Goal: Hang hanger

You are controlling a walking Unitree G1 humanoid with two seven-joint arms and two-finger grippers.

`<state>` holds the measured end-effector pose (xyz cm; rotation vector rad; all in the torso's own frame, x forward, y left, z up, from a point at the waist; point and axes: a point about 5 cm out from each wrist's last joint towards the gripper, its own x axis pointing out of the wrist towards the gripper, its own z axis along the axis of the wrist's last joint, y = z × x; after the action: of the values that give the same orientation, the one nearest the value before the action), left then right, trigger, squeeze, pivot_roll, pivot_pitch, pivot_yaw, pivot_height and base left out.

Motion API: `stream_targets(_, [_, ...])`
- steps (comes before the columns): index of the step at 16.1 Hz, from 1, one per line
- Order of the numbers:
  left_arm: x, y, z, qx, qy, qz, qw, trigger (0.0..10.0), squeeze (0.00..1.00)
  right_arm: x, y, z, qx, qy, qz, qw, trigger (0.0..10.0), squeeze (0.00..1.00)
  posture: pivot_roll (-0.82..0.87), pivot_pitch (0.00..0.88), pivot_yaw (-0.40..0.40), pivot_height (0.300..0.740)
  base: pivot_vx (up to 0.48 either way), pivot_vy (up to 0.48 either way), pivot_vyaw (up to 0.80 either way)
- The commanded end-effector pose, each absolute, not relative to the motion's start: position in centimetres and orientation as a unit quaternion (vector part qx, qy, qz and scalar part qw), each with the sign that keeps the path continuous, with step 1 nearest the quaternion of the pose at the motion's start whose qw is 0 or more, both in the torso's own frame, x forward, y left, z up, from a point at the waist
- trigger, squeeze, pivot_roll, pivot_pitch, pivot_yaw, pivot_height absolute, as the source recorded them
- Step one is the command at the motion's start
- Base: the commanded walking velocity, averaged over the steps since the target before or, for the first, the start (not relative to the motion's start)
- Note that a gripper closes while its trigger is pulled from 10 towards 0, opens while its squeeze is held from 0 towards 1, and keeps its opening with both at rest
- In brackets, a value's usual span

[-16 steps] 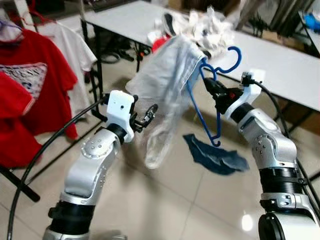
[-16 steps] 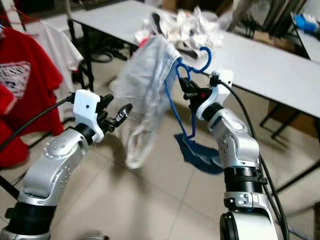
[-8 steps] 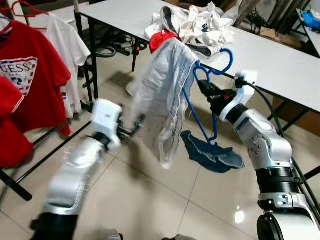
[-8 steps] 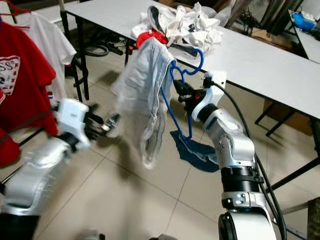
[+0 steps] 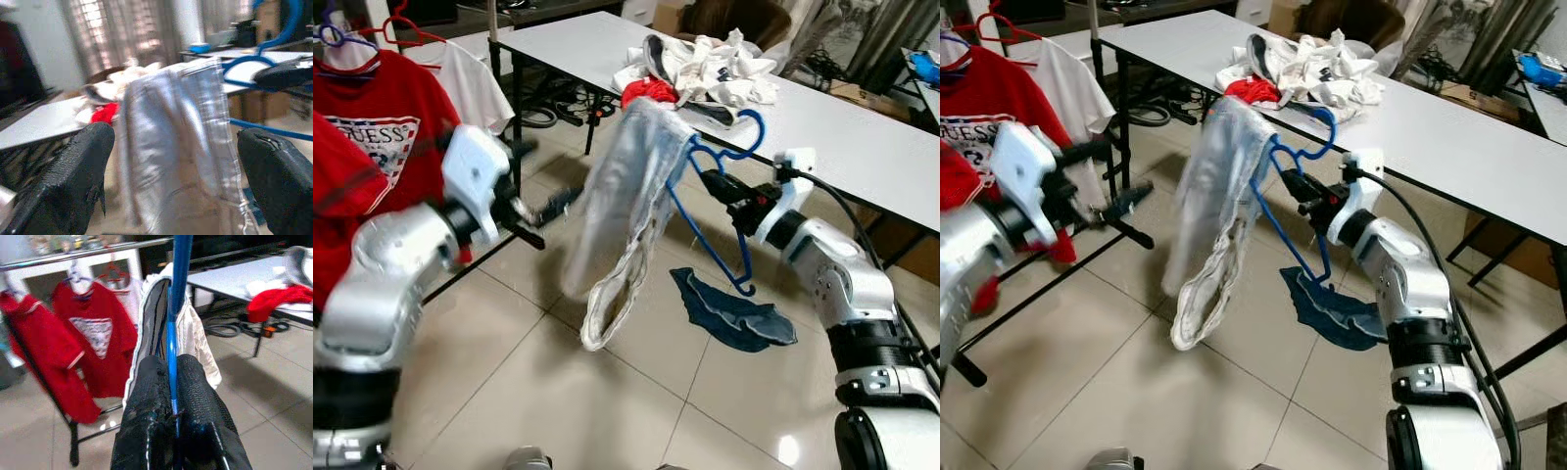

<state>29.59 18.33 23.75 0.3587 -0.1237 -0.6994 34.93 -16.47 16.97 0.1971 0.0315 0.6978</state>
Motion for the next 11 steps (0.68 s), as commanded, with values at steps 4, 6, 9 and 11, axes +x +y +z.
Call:
stream_targets(4, [30.0,16.8,25.9,0.19,-0.07,-0.443,0.873,10.0,0.0,33.6,-17.3,20.1,0.034,-0.049,0.454,0.889,10.0,0.0,0.14,0.017,-0.15,0.74,0.0,0.0,0.0])
stream_targets(6, [30.0,16.3,26.6,0.199,-0.076,-0.468,0.858,10.0,0.0,33.0,-17.4,20.1,0.019,-0.047,0.489,0.871,10.0,0.0,0.14,0.016,-0.149,0.74,0.0,0.0,0.0])
stream_targets(9, [30.6,15.6,28.5,0.22,-0.089,-0.509,0.827,10.0,0.0,31.8,-17.6,19.8,-0.013,-0.032,0.551,0.833,10.0,0.0,0.14,0.012,-0.154,0.74,0.0,0.0,0.0])
stream_targets(11, [31.4,15.2,29.8,0.258,-0.086,-0.541,0.796,10.0,0.0,31.0,-17.3,19.8,-0.023,-0.028,0.587,0.809,10.0,0.0,0.14,0.011,-0.156,0.74,0.0,0.0,0.0])
